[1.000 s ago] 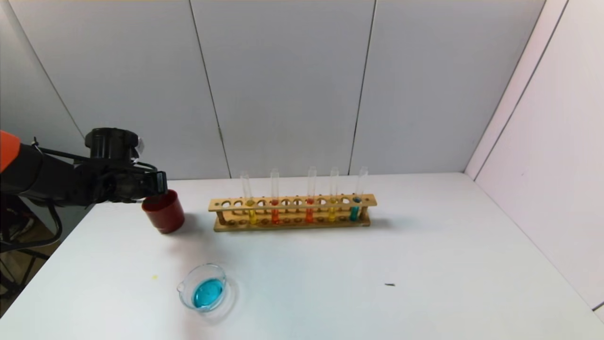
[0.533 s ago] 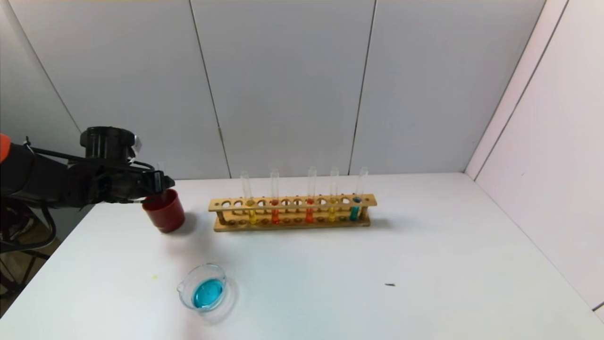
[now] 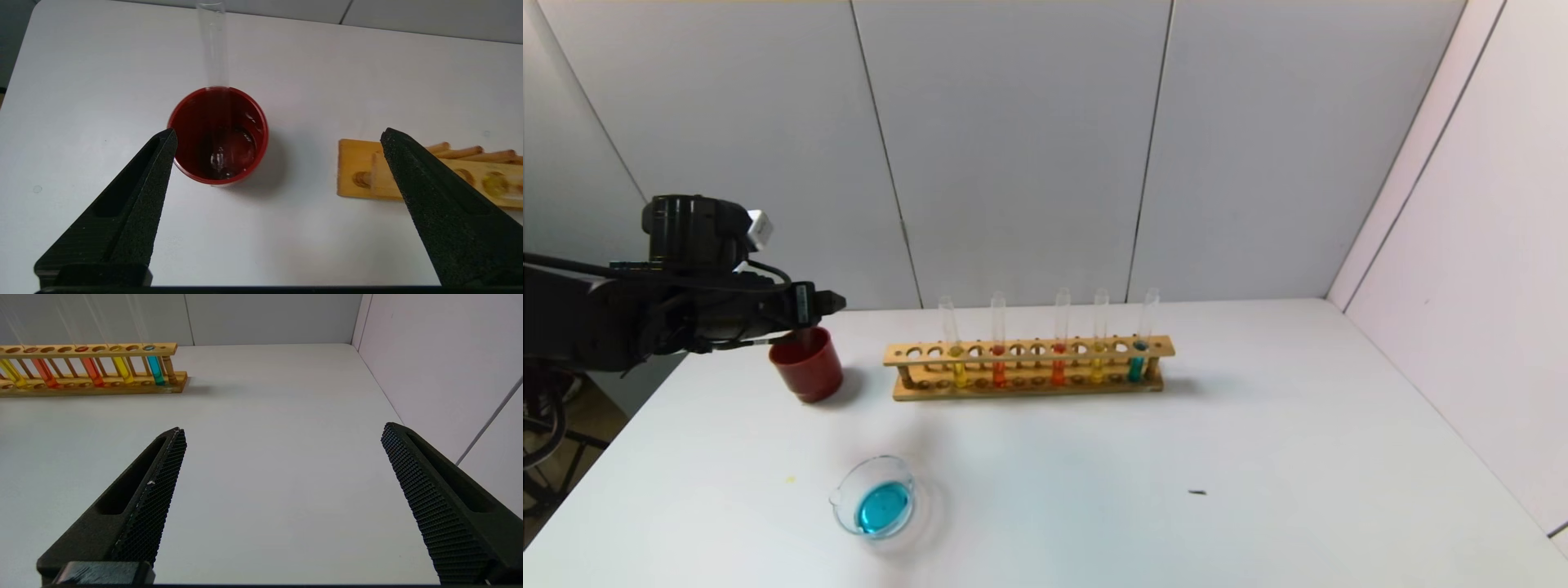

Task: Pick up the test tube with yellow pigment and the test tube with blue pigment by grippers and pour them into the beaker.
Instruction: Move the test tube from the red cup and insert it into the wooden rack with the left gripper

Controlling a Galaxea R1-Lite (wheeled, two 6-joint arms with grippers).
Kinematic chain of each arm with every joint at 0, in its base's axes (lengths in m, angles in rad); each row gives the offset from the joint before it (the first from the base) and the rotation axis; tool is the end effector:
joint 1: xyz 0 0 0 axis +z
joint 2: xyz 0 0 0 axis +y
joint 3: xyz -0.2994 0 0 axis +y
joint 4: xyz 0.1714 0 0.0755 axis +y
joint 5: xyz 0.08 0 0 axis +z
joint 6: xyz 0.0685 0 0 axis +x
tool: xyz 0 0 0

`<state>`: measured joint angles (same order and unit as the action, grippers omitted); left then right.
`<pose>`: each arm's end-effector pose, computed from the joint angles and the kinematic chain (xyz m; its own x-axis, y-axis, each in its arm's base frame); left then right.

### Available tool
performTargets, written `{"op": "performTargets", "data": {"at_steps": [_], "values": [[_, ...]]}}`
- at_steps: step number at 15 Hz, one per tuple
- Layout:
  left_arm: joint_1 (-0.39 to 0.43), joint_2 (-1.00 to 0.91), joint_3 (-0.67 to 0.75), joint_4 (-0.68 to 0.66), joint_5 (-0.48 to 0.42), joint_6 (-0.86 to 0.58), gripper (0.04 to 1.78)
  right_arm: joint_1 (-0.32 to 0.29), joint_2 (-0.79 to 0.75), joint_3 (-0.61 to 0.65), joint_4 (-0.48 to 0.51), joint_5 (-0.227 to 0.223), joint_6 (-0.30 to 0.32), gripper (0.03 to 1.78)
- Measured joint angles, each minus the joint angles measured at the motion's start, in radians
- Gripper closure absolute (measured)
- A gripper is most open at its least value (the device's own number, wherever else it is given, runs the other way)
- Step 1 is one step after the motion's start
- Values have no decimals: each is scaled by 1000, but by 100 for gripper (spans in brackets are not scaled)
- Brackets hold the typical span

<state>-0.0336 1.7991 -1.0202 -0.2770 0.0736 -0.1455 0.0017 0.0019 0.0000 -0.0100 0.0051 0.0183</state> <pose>0.3728 -0.0075 0.1536 0.8763 0.0441 -0.4798 -0.1003 0.9907 -0.0921 0.0206 0.0004 0.0769 0.9999 0.0068 0.0081 -0.0069 0.9998 0.0183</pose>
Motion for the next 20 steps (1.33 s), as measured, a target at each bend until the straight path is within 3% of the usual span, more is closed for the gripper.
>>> {"op": "performTargets", "data": {"at_steps": [6,13,20], "values": [[-172,-200,122,8,29,-15,7,0,0,0,0,0,0,7],[-398,-272,176,21,152,-70,7,0,0,0,0,0,0,7],[-441,-114,163,-136,164,-80,7,0,0,0,0,0,0,7]]}}
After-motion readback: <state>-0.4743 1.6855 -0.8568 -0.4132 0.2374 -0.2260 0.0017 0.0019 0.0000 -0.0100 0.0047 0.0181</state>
